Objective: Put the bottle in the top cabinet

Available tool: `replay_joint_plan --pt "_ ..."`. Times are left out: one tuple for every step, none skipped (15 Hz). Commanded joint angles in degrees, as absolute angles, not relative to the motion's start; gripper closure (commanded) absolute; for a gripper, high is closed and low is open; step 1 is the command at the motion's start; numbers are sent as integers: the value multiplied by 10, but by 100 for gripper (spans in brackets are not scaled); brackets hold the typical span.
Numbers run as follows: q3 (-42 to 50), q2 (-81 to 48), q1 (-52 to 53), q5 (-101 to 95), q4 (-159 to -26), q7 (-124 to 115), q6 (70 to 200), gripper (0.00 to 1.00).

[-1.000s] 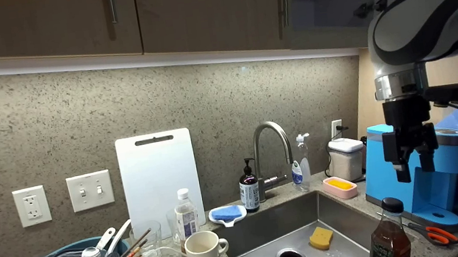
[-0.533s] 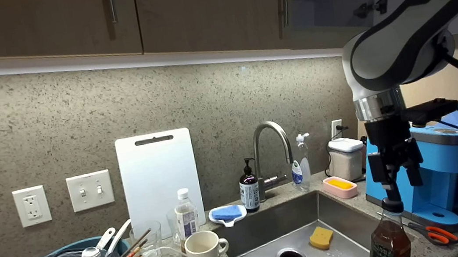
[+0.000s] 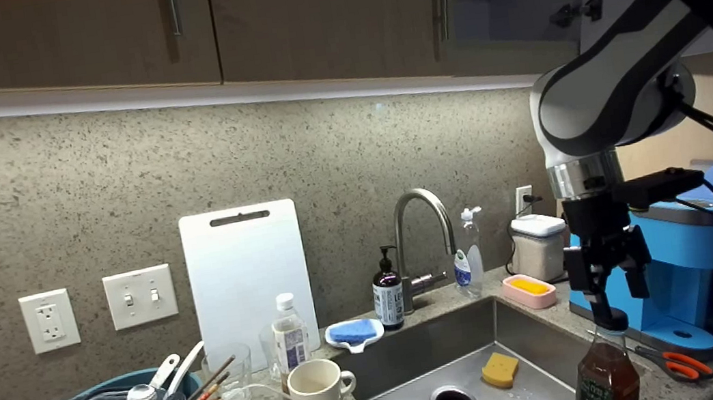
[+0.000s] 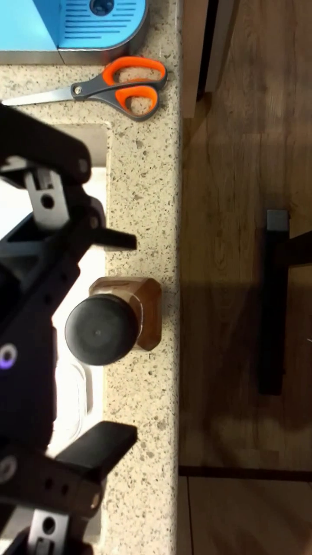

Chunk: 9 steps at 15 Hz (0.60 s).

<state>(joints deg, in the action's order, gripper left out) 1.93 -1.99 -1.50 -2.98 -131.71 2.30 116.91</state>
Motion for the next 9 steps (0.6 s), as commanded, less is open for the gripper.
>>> replay_joint_plan --pt "31 -46 -28 -25 -1308 13 1187 0" --pt "34 -49 -28 -33 -1304 0 1175 0" --pt "37 -54 -26 -57 -1302 -34 1184 0" --pt "34 -44 -27 -36 -1308 6 1175 0" --pt "35 -47 -27 -38 -1306 1 1175 0" --pt "34 -48 -27 -38 -1306 1 1175 0" --pt "33 -48 -26 -38 -1306 1 1174 0" --pt "33 -48 -25 -38 -1306 1 1174 0" --pt "33 -47 -25 -36 -1308 4 1176 0"
